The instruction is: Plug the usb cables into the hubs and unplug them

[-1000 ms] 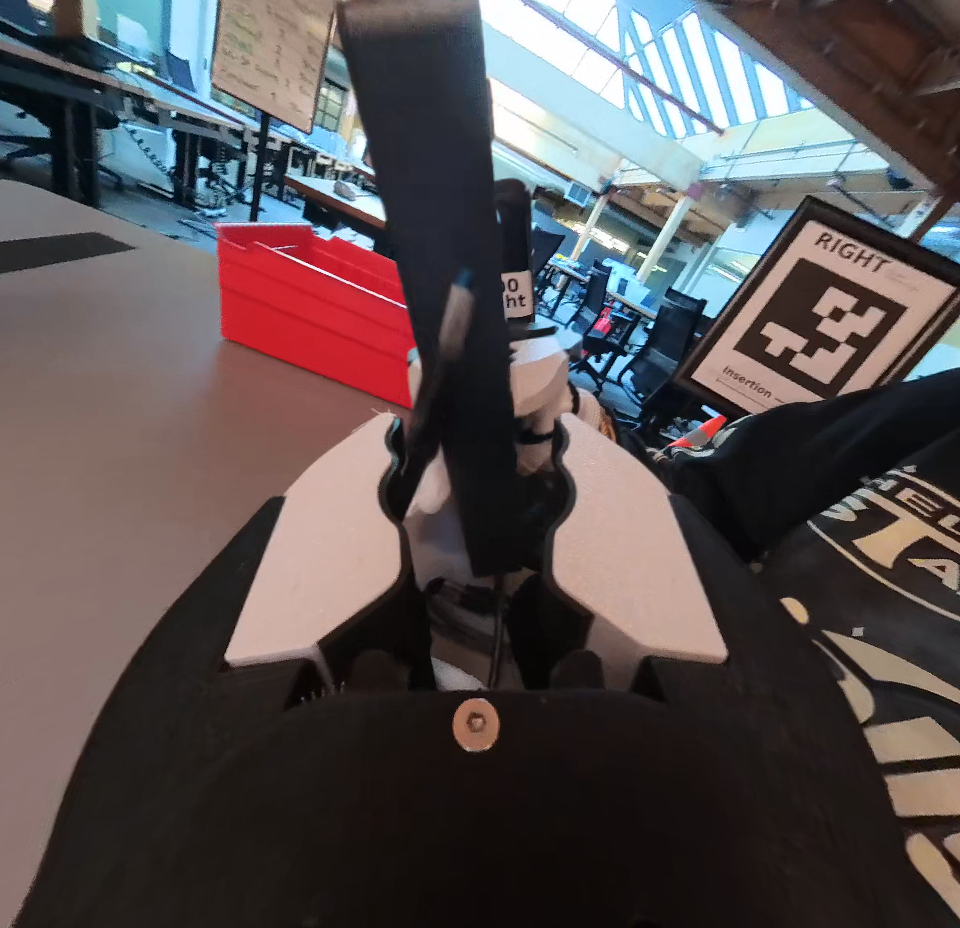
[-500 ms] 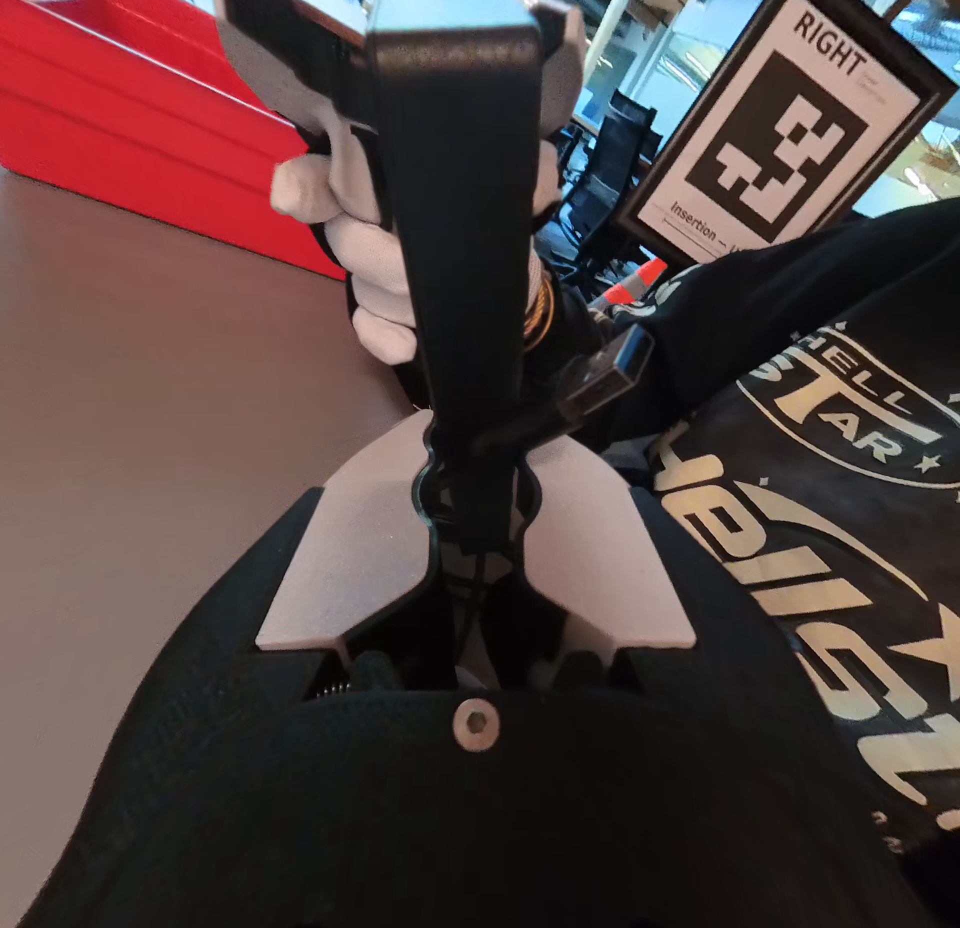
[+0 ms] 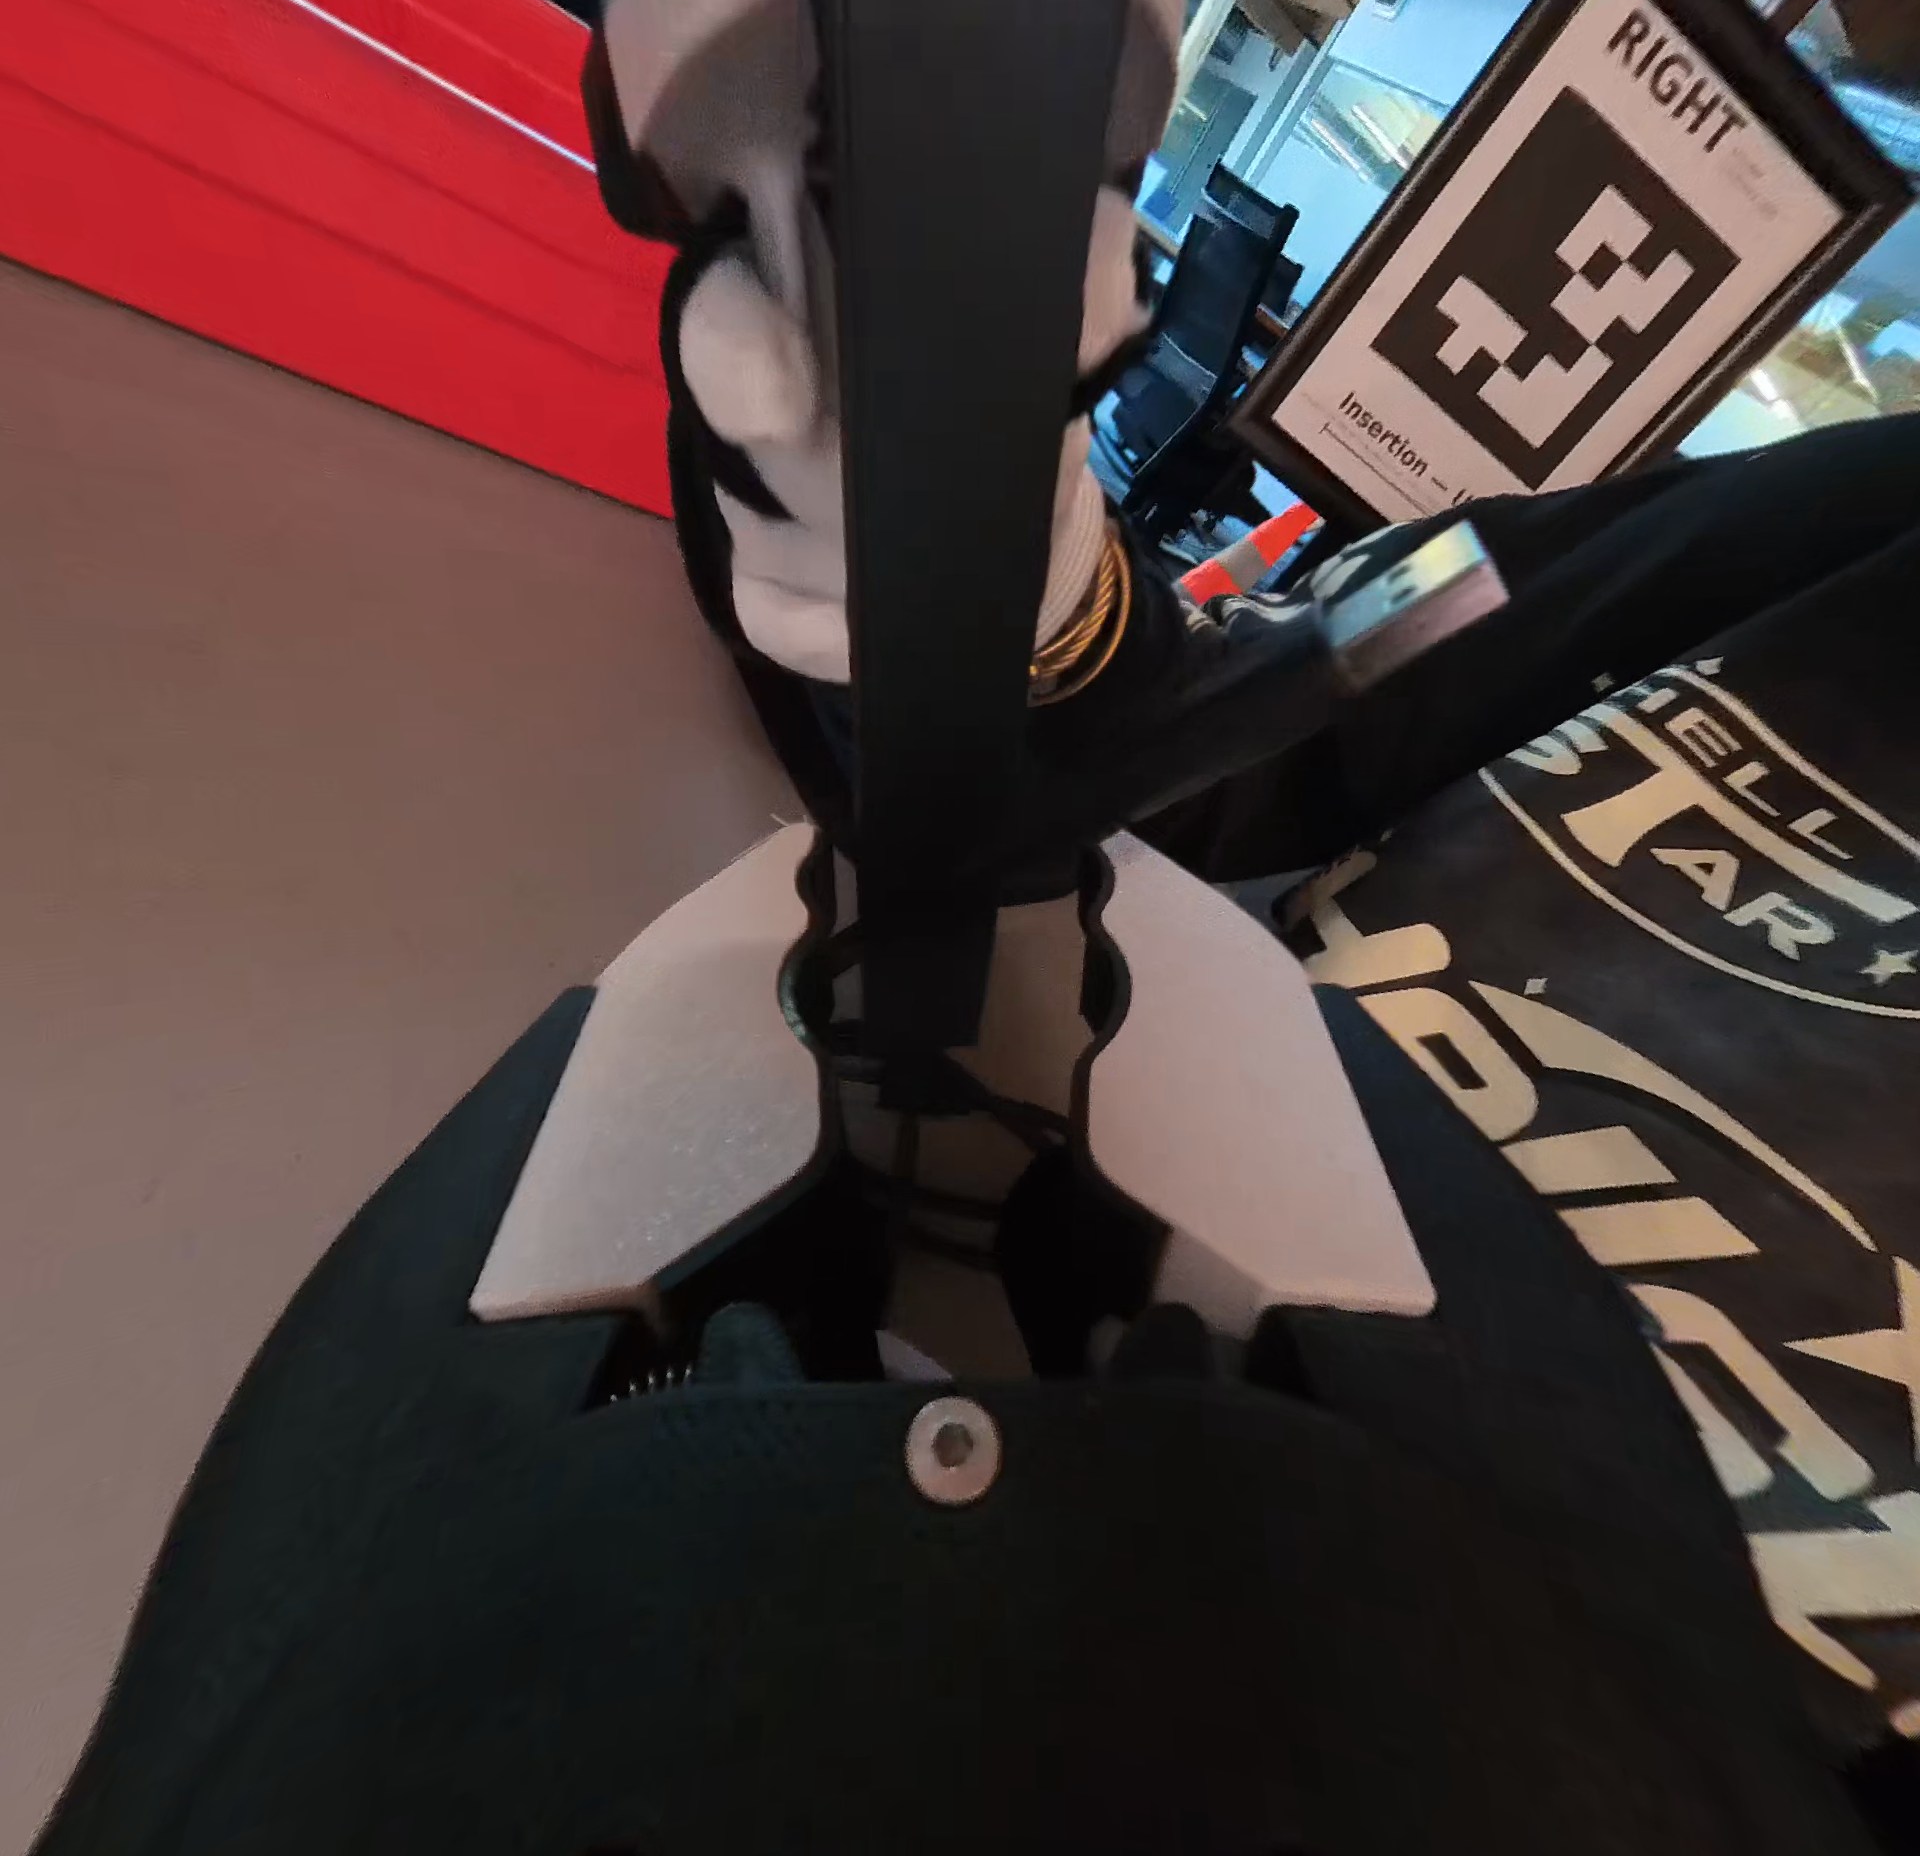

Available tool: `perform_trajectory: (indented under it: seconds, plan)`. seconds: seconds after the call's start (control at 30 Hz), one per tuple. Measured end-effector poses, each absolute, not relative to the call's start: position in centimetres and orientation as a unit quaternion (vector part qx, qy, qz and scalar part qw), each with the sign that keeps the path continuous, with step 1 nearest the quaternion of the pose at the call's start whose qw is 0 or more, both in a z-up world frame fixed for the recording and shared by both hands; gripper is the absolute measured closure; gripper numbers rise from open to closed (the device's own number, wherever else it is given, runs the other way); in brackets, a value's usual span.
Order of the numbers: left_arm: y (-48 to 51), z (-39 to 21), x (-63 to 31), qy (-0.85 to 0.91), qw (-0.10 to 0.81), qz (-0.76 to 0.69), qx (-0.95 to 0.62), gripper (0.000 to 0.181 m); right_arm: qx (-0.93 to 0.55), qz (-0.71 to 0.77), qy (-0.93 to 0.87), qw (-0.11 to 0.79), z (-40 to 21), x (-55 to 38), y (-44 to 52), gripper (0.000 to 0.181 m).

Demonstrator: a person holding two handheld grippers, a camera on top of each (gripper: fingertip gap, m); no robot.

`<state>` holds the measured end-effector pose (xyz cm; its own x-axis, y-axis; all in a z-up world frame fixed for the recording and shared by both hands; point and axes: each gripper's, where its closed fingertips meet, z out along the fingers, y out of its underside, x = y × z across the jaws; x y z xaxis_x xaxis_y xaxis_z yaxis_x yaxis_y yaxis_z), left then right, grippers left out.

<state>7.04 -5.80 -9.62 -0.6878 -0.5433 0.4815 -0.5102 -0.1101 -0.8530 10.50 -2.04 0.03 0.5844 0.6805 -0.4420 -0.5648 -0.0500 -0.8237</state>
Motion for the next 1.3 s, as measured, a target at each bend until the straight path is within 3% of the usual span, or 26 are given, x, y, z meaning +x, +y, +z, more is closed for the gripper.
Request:
perform_trajectory:
  seconds: [0.13,0.33,0.57,0.6,0.67,0.77,0.9,1.03,1.13,1.27,1.3]
  plan:
    - [-6.5,-10.5,7.8,0.675,0.037,-0.625,-0.39,0.151,-0.525,0.451,-0.045,0.721,1.2,11.2,-2.6,0.157]
    - [-2.4,-7.2,7.3,0.648,0.108,-0.643,-0.394,0.156,-0.508,0.426,-0.025,0.748,1.6,12.7,-2.8,0.157]
    - [2.7,-5.1,5.5,0.624,0.16,-0.649,-0.405,0.157,-0.618,0.424,-0.04,0.66,-2.0,11.5,-1.1,0.156]
    - [2.9,-5.6,5.5,0.635,0.167,-0.633,-0.411,0.157,-0.63,0.395,-0.038,0.668,-2.1,11.8,-0.8,0.151]
    - [3.7,-6.5,5.6,0.651,0.187,-0.598,-0.428,0.157,-0.631,0.279,-0.035,0.723,-1.3,13.5,-0.6,0.124]
    - [5.2,-8.2,5.7,0.687,0.228,-0.517,-0.458,0.157,-0.606,-0.039,-0.128,0.784,0.0,15.1,-0.8,0.081]
    - [6.2,-10.2,5.4,0.729,0.243,-0.424,-0.48,0.157,-0.542,-0.372,-0.368,0.657,-2.8,11.1,0.4,0.053]
    - [4.8,-10.5,5.4,0.721,0.191,-0.457,-0.484,0.157,-0.548,-0.459,-0.475,0.514,-7.1,9.6,1.9,0.056]
    - [3.3,-10.0,4.8,0.717,0.145,-0.491,-0.474,0.156,-0.578,-0.451,-0.482,0.48,-8.5,10.4,2.1,0.067]
    - [1.4,-9.4,4.1,0.724,0.103,-0.52,-0.441,0.156,-0.582,-0.469,-0.498,0.439,-9.4,11.2,1.7,0.112]
    - [1.4,-9.6,4.2,0.729,0.108,-0.514,-0.439,0.156,-0.583,-0.476,-0.494,0.435,-9.3,11.3,1.6,0.115]
